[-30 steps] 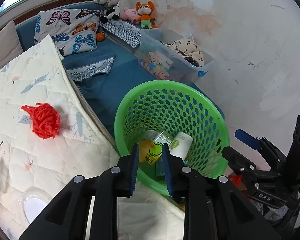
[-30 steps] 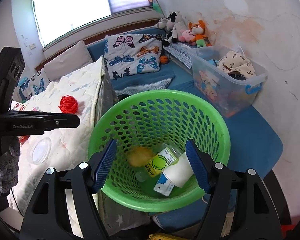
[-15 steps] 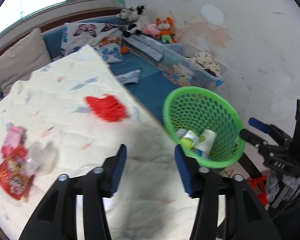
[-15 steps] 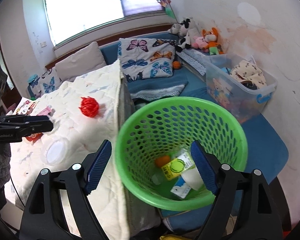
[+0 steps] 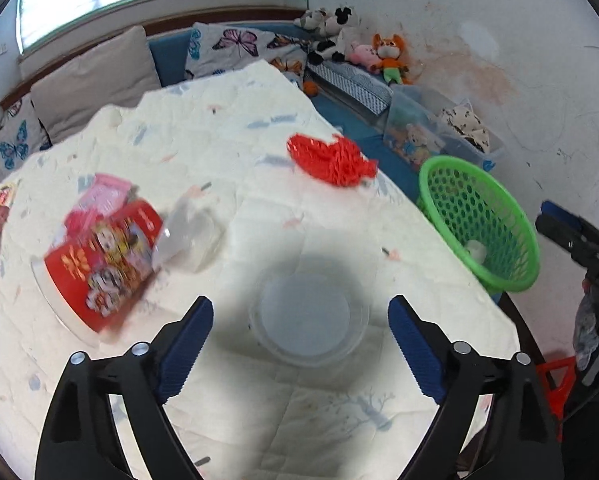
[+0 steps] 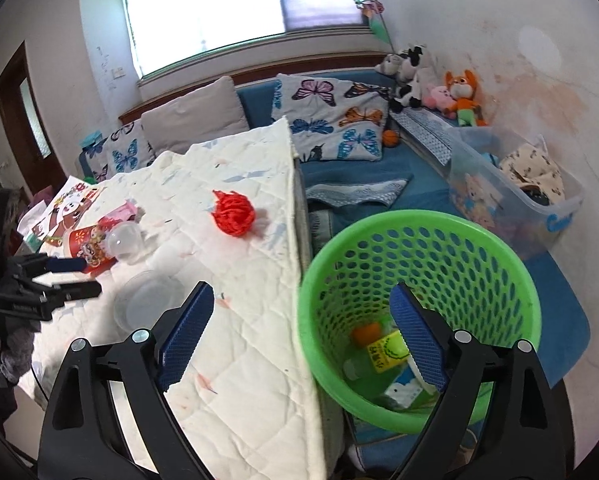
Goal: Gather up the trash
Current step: 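Withdraw both open grippers from the basket toward the clear plastic lid, then grasp the clear plastic lid with the left gripper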
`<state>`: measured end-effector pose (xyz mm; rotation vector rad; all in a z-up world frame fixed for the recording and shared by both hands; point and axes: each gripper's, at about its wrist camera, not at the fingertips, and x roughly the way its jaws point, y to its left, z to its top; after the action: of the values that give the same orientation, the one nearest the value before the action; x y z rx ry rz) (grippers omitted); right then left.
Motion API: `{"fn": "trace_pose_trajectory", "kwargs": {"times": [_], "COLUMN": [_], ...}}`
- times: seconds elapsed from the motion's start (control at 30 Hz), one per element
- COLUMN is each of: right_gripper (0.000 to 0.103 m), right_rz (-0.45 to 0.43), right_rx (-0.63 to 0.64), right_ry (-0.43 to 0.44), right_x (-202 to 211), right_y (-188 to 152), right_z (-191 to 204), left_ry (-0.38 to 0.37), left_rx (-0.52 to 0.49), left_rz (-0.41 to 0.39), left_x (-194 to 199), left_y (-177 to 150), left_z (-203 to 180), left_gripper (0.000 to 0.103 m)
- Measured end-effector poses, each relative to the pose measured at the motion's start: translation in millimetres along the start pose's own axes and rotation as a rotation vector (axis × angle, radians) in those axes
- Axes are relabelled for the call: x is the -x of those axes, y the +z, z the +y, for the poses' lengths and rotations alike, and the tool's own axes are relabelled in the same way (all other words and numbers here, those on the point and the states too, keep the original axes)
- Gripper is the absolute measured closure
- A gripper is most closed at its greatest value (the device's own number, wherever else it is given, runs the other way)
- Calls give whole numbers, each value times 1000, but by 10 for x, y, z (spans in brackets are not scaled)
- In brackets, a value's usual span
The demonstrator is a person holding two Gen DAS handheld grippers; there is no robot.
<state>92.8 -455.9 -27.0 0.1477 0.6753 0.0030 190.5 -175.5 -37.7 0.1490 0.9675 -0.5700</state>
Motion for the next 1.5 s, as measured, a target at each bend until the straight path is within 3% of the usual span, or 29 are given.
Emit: {"fn": "trace_pose_trajectory", "kwargs": {"times": [0.27,0.73,1.33,1.5], "right_gripper": [14,13,13,13], "right_rz": [14,51,85,95], "right_rx": [9,-10,34,43], "right_ry": [4,17,47,53], "right_x": [-47,-215,-475,-571], "right_y": [-21,-49,6,43], "right_z": [61,37,272,326], "left_ry": [28,0,33,26], "left_rx": [-83,-96,-102,-104], "left_rz": [52,73,79,64], "left_x": [-289,-541,-749,-744], "left_y": [-200,-252,-198,-201], "left_z": [-111,-147,-153,-144], "left_gripper": [10,9,8,15]}}
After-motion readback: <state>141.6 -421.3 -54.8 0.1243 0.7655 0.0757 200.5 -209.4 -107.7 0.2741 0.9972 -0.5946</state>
